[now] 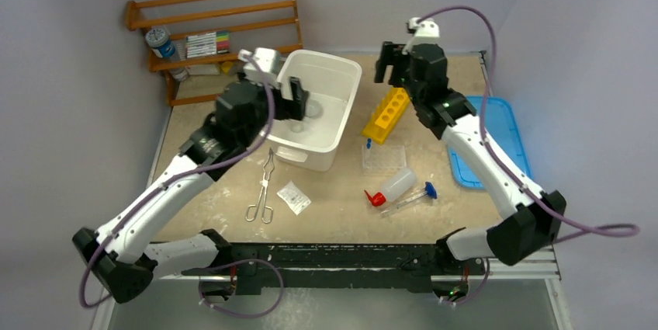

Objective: Organize the chemistry lab equipment

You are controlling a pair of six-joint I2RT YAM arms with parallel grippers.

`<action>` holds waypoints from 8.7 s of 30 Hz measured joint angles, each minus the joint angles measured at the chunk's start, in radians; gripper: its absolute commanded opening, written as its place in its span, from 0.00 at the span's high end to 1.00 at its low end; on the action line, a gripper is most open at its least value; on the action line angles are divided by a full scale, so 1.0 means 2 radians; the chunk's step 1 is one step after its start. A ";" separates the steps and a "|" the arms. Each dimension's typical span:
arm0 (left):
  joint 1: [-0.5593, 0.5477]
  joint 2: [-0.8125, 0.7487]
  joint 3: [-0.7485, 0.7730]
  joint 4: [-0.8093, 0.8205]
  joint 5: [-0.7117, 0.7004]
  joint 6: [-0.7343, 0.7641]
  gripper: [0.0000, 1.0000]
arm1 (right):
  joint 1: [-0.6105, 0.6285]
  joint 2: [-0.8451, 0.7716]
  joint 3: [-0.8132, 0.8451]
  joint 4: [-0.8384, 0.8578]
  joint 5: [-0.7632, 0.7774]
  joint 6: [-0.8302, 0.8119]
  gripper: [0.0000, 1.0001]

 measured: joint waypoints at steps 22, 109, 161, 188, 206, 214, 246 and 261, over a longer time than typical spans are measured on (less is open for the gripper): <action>-0.272 0.299 0.057 0.043 -0.009 0.076 0.18 | -0.097 -0.157 -0.123 -0.044 0.065 0.016 0.00; -0.309 0.376 0.274 -0.092 -0.121 0.006 0.75 | -0.174 -0.147 -0.170 -0.041 0.076 -0.024 0.00; -0.041 0.396 0.150 -0.020 -0.028 -0.051 1.00 | -0.175 -0.153 -0.183 -0.023 0.047 -0.024 0.02; -0.039 0.469 0.151 -0.010 -0.030 -0.060 0.58 | -0.175 -0.147 -0.189 -0.019 0.028 -0.024 0.04; -0.038 0.454 0.151 -0.005 -0.031 -0.060 0.21 | -0.175 -0.147 -0.195 -0.018 0.019 -0.024 0.04; -0.038 0.447 0.159 -0.007 -0.037 -0.060 0.23 | -0.175 -0.147 -0.195 -0.017 0.019 -0.025 0.04; 0.064 0.134 -0.003 -0.075 -0.148 -0.096 0.25 | 0.037 -0.098 -0.193 0.035 -0.069 -0.012 0.45; 0.106 0.157 -0.060 -0.041 -0.111 -0.156 0.38 | 0.052 -0.003 -0.185 0.073 -0.096 0.021 0.52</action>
